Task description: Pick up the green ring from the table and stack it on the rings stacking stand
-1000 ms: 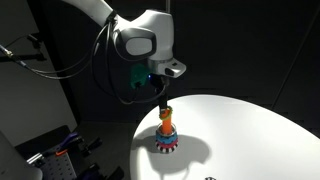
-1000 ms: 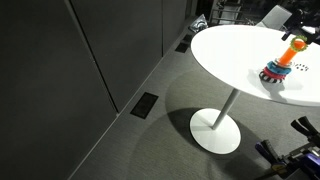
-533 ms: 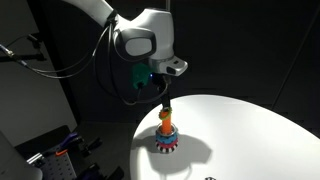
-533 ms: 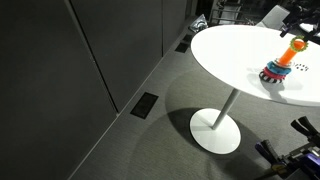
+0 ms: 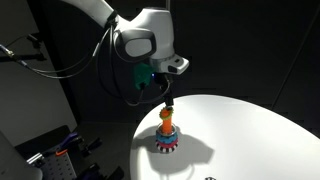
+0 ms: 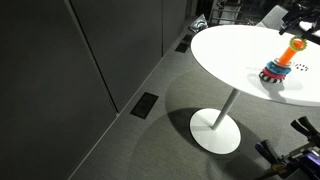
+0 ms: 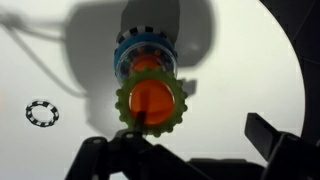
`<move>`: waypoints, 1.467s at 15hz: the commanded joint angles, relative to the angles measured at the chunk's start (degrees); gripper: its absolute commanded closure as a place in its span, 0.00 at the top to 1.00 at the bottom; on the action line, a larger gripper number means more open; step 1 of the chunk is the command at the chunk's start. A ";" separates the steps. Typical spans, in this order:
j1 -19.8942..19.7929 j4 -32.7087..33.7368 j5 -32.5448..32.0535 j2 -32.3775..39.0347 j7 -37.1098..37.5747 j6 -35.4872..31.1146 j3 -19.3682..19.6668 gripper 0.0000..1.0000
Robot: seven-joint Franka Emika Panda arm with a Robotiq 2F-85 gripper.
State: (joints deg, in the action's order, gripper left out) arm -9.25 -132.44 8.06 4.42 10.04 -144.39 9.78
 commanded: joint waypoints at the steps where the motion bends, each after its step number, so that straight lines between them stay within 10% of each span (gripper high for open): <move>1: -0.49 -0.59 1.73 0.07 -2.45 -2.08 -0.06 1.00; 22: -0.71 -1.05 2.91 1.35 -3.85 -5.57 -0.45 1.00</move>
State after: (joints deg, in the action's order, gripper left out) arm -9.49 -132.81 8.69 6.24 8.96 -148.68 9.77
